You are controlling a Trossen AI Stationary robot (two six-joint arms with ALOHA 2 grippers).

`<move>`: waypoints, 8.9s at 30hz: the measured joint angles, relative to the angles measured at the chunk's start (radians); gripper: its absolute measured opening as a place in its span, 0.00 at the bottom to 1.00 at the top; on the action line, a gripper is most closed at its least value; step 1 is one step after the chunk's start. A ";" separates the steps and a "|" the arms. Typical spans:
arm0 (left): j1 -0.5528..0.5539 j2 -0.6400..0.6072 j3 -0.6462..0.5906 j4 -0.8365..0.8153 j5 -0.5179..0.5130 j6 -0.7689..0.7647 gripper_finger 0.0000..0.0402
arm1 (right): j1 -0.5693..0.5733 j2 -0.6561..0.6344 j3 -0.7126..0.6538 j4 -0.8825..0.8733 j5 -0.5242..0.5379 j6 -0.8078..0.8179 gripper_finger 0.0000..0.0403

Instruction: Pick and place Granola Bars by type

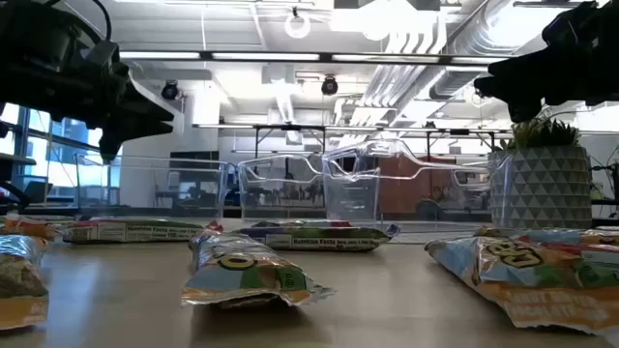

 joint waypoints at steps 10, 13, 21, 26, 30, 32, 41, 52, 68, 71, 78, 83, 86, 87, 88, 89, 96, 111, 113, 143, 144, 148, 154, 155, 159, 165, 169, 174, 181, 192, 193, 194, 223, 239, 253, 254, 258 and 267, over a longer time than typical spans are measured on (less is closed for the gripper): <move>0.000 0.000 0.000 0.000 0.000 0.000 0.27 | 0.000 0.000 0.000 0.000 0.000 0.000 0.42; 0.000 0.000 0.000 0.000 0.000 0.000 0.27 | 0.000 0.000 0.000 0.000 0.000 0.000 0.42; 0.000 0.000 0.000 0.000 0.000 0.000 0.27 | 0.000 0.000 0.000 0.000 0.000 0.000 0.42; 0.000 0.000 0.000 0.000 0.000 0.000 0.27 | 0.000 0.000 0.000 0.000 0.000 0.000 0.42; 0.000 0.000 0.000 0.000 0.000 0.000 0.27 | 0.000 0.000 0.000 0.000 0.000 0.000 0.42; 0.000 0.000 0.000 0.000 0.000 0.000 0.27 | 0.000 0.000 0.000 0.000 0.000 0.000 0.42; 0.000 0.000 0.000 0.000 0.000 0.000 0.27 | 0.000 0.000 0.000 0.000 0.000 0.000 0.42; 0.000 0.000 0.000 0.000 0.000 0.000 0.27 | 0.000 0.000 0.000 0.000 0.000 0.000 0.42; 0.000 0.000 0.000 0.000 0.000 0.000 0.27 | 0.000 0.000 0.000 0.000 0.000 0.000 0.42; 0.000 0.001 -0.001 0.016 0.000 -0.001 0.27 | 0.000 0.000 0.000 0.000 0.000 0.000 0.42; 0.000 0.000 -0.001 0.012 -0.002 -0.002 0.27 | 0.000 0.000 0.000 0.000 0.000 0.000 0.42; 0.000 0.000 0.000 -0.010 -0.009 0.000 0.27 | 0.000 0.000 0.000 0.000 0.000 0.000 0.42; 0.000 0.000 0.000 -0.013 -0.038 0.000 0.27 | 0.000 0.000 0.000 0.000 0.000 0.000 0.42; 0.000 0.001 0.000 -0.009 -0.060 0.000 0.27 | 0.000 0.000 0.000 0.000 0.000 0.000 0.42; 0.000 0.001 0.000 -0.005 -0.088 0.001 0.27 | 0.000 0.000 0.000 0.000 0.000 0.000 0.42; 0.000 0.001 0.000 -0.002 -0.112 0.004 0.27 | 0.000 0.000 0.000 0.000 0.000 0.000 0.42; 0.000 0.001 0.000 0.014 -0.128 0.000 0.27 | 0.000 0.000 0.000 0.000 0.000 0.000 0.42; 0.000 0.000 0.000 0.309 -0.014 0.004 0.27 | 0.000 0.000 0.000 0.000 0.000 0.000 0.42; 0.000 0.000 0.000 0.417 0.033 0.005 0.27 | 0.000 0.000 0.000 0.000 0.000 0.000 0.42; 0.000 0.259 0.657 -0.163 0.374 0.366 0.27 | 0.000 0.000 0.000 0.065 0.026 -0.157 0.42; 0.000 0.258 0.657 -0.167 0.375 0.366 0.27 | 0.000 0.000 0.000 0.066 0.047 -0.157 0.42; 0.000 0.266 0.657 -0.149 0.372 0.367 0.27 | 0.000 0.000 0.000 0.094 0.126 -0.174 0.42; 0.000 0.311 0.657 -0.061 0.249 0.364 0.27 | 0.000 0.000 0.000 0.262 0.215 -0.202 0.42; 0.000 0.324 0.657 -0.035 0.227 0.365 0.27 | 0.000 0.002 0.000 0.276 0.212 -0.206 0.42; 0.000 0.375 0.656 0.065 0.186 0.394 0.27 | 0.000 0.021 0.000 0.368 0.130 -0.209 0.42; 0.000 0.443 0.701 0.078 0.194 0.586 0.27 | 0.000 0.152 0.150 0.387 0.086 -0.210 0.42; 0.000 0.500 0.780 -0.031 0.169 0.654 0.27 | 0.000 0.338 0.363 0.162 0.086 -0.211 0.42; 0.000 0.569 0.860 -0.136 0.117 0.704 0.27 | 0.001 0.592 0.628 -0.125 0.149 -0.280 0.42; 0.000 0.601 0.876 -0.134 0.039 0.716 0.27 | 0.001 0.849 0.824 -0.276 0.282 -0.432 0.42; 0.000 0.601 0.876 -0.133 0.106 0.673 0.27 | 0.001 0.999 0.877 -0.197 0.358 -0.570 0.42; 0.000 0.601 0.876 -0.133 0.130 0.661 0.27 | 0.001 1.002 0.877 -0.195 0.349 -0.569 0.42; 0.000 0.601 0.876 -0.133 0.156 0.644 0.27 | 0.001 1.007 0.877 -0.193 0.344 -0.569 0.42; -0.378 0.703 1.057 -0.380 0.079 0.906 0.47 | -0.002 1.020 0.877 -0.164 0.217 -0.509 0.42; -0.747 1.110 1.003 -0.782 -0.226 0.260 0.47 | -0.002 1.027 0.877 -0.127 0.217 -0.490 0.42; -0.746 1.488 1.003 -0.711 -0.178 -0.060 0.47 | -0.002 1.027 0.877 -0.140 0.217 -0.484 0.42; -0.744 1.510 1.003 -0.694 -0.179 -0.079 0.47 | -0.002 1.027 0.877 -0.141 0.217 -0.472 0.42; -0.729 1.564 1.003 -0.655 -0.145 -0.088 0.47 | -0.002 1.027 0.877 -0.142 0.217 -0.428 0.42; -0.671 1.585 1.002 -0.694 -0.148 -0.088 0.47 | -0.002 1.027 0.877 -0.149 0.217 -0.426 0.42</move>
